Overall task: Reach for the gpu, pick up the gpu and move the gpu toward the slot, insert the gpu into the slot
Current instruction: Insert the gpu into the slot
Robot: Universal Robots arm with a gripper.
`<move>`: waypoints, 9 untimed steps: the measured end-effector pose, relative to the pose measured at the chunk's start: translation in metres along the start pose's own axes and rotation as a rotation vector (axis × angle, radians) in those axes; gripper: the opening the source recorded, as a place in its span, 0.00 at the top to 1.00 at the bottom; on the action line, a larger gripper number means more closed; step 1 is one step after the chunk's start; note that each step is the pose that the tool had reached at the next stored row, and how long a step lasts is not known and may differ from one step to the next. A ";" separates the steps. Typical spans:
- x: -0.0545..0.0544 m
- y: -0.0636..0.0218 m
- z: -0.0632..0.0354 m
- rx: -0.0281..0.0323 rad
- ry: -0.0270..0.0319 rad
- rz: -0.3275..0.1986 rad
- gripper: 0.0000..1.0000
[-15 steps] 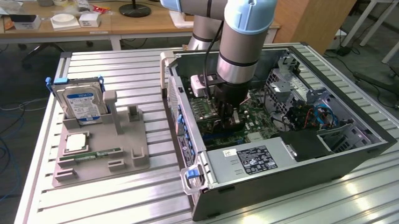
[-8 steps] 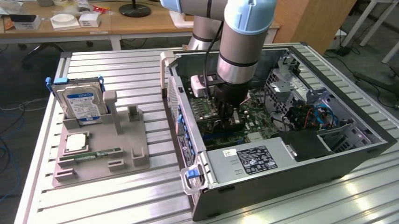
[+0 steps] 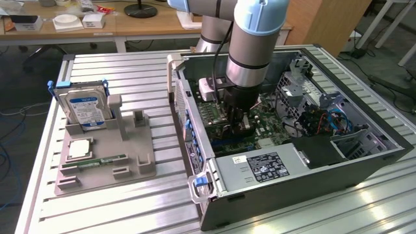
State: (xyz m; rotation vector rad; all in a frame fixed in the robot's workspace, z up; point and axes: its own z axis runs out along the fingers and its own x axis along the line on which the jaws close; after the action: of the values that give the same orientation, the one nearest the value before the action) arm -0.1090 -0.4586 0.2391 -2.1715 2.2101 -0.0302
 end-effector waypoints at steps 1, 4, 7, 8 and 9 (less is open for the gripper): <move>0.000 0.0000 -0.0001 -0.0001 0.0002 0.000 0.73; 0.000 -0.0004 -0.0001 -0.0002 0.0003 0.000 0.73; 0.000 -0.0034 -0.0001 -0.0004 0.0005 0.000 0.73; 0.000 -0.0035 0.0000 -0.0002 0.0005 0.000 0.73; 0.000 -0.0035 0.0000 -0.0002 0.0005 0.000 0.73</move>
State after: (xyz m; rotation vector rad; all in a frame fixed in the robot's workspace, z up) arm -0.1054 -0.4587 0.2393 -2.1716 2.2106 -0.0305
